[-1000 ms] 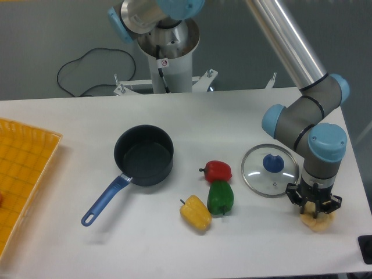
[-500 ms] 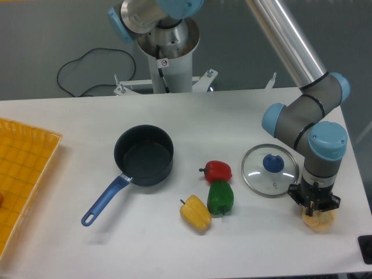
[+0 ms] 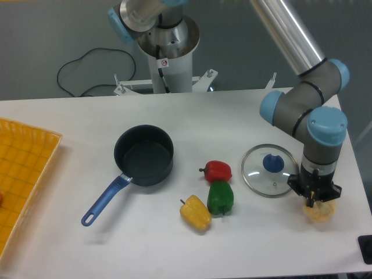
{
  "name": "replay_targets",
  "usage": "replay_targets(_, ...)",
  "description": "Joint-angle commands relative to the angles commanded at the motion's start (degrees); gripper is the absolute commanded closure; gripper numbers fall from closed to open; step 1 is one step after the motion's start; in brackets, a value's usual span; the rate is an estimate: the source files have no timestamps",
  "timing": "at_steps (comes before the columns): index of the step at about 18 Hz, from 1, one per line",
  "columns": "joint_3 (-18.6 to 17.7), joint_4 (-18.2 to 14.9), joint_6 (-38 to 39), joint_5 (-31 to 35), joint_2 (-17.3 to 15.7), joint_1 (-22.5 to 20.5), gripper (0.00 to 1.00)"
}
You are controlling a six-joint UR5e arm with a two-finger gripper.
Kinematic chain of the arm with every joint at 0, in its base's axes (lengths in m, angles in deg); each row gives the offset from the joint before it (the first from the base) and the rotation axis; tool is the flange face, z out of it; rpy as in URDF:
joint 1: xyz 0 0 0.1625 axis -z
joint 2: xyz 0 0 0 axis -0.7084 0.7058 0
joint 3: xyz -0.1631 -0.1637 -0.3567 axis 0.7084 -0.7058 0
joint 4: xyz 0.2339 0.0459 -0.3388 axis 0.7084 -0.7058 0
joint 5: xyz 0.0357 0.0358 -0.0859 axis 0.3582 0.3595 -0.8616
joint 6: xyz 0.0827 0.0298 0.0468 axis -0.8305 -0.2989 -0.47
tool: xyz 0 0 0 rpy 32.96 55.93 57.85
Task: Pick up the bread
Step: 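Lift the held bread roll up and over the glass lid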
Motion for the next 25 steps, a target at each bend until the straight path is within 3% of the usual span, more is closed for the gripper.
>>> replay_targets(8,0.5,-12.8,0.7,0.3,-5.5,4.4,0.86)
replay_targets(15,4.2,-26.2,-1.0,1.5,-7.7,4.3,0.86)
replay_targets(21,4.9,-34.8,-7.5,4.7,-9.9,3.6,0.86)
replay_targets(25,5.4,-36.1,-8.5,5.4,-10.0,3.3,0.86)
